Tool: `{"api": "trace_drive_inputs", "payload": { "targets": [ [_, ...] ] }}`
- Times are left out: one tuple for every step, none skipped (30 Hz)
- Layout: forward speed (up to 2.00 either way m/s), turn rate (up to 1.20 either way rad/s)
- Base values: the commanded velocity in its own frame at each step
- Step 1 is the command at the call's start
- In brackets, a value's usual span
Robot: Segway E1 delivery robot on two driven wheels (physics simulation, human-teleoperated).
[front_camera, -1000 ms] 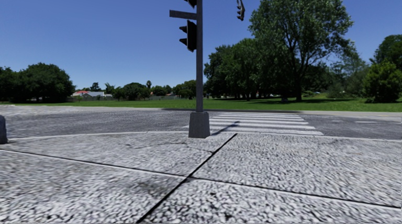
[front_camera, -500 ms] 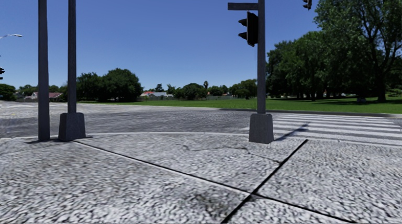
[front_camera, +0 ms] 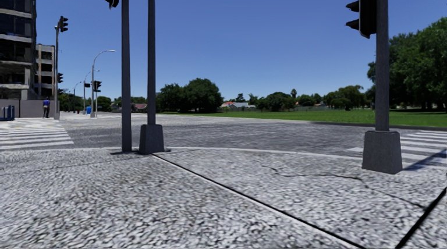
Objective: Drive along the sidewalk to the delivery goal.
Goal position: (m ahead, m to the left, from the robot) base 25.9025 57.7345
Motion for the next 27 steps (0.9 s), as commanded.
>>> {"api": "trace_drive_inputs", "payload": {
  "targets": [
    [0.62,0.69],
    [0.63,0.71],
    [0.63,0.71],
    [0.63,0.72],
    [0.63,0.72],
    [0.63,0.73],
    [0.63,0.73],
    [0.65,0.73],
    [0.67,0.73],
    [0.67,0.73],
    [0.69,0.73],
    [0.7,0.73],
    [0.7,0.73],
    [0.7,0.73],
    [0.7,0.73],
    [0.72,0.73],
    [0.72,0.73],
    [0.81,0.73],
    [0.92,0.73],
    [1.01,0.73],
    [1.08,0.73],
    [1.08,0.73],
    [1.1,0.73],
    [1.11,0.73],
    [1.11,0.73],
    [1.11,0.73],
    [1.11,0.73]
  ]
}}
